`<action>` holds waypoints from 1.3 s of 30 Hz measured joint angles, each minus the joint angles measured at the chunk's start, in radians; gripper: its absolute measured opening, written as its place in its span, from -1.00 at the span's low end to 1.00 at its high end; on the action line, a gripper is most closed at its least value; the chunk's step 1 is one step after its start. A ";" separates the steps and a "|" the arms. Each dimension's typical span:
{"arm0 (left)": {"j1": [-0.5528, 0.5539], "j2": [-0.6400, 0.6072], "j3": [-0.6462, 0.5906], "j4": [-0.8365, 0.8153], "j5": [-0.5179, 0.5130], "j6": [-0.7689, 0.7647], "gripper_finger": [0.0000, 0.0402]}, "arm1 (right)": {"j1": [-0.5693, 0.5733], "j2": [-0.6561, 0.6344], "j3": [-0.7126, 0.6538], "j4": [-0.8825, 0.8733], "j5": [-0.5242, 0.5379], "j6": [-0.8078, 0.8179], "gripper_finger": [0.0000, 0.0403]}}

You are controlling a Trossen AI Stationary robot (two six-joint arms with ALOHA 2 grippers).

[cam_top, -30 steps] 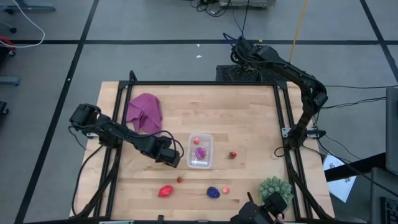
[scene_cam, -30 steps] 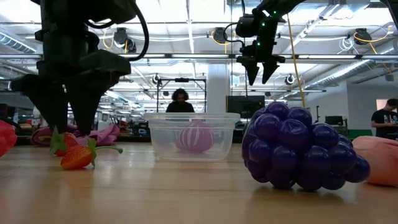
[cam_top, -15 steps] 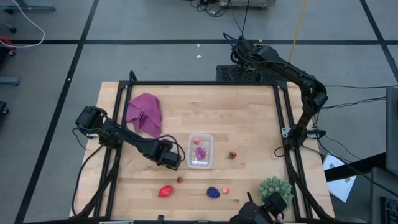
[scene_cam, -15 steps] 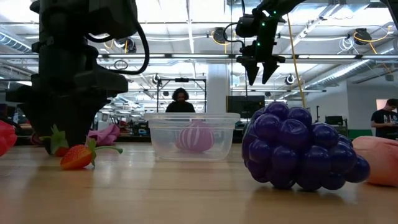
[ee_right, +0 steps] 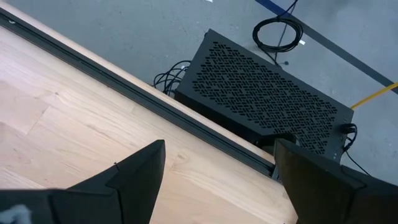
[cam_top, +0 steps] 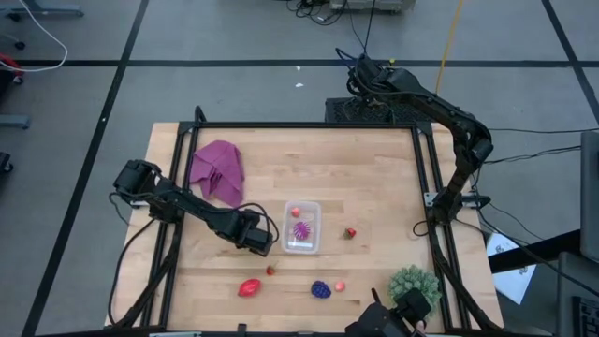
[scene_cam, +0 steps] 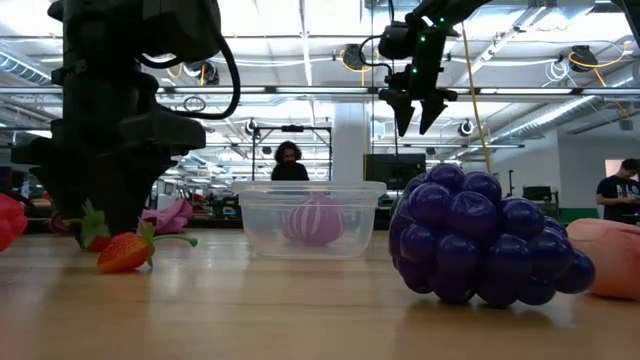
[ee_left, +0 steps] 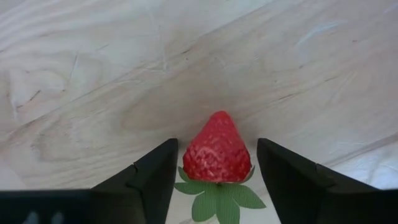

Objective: Pick and placing Produce into tupperware
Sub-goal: Put the top left strawberry into the transparent bin

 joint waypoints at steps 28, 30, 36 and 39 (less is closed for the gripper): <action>0.000 -0.017 0.255 -0.241 0.006 0.126 -0.23 | 0.000 0.000 0.000 0.003 0.000 0.000 0.45; 0.000 -0.020 0.323 -0.275 -0.008 0.149 -0.23 | 0.000 0.000 0.000 0.003 0.000 0.000 0.45; 0.000 -0.019 0.492 -0.246 -0.081 0.256 -0.17 | 0.000 0.000 0.000 0.003 0.000 0.000 0.45; 0.000 -0.019 0.518 -0.216 -0.102 0.291 -0.18 | -0.002 0.000 0.000 0.004 0.000 -0.004 0.45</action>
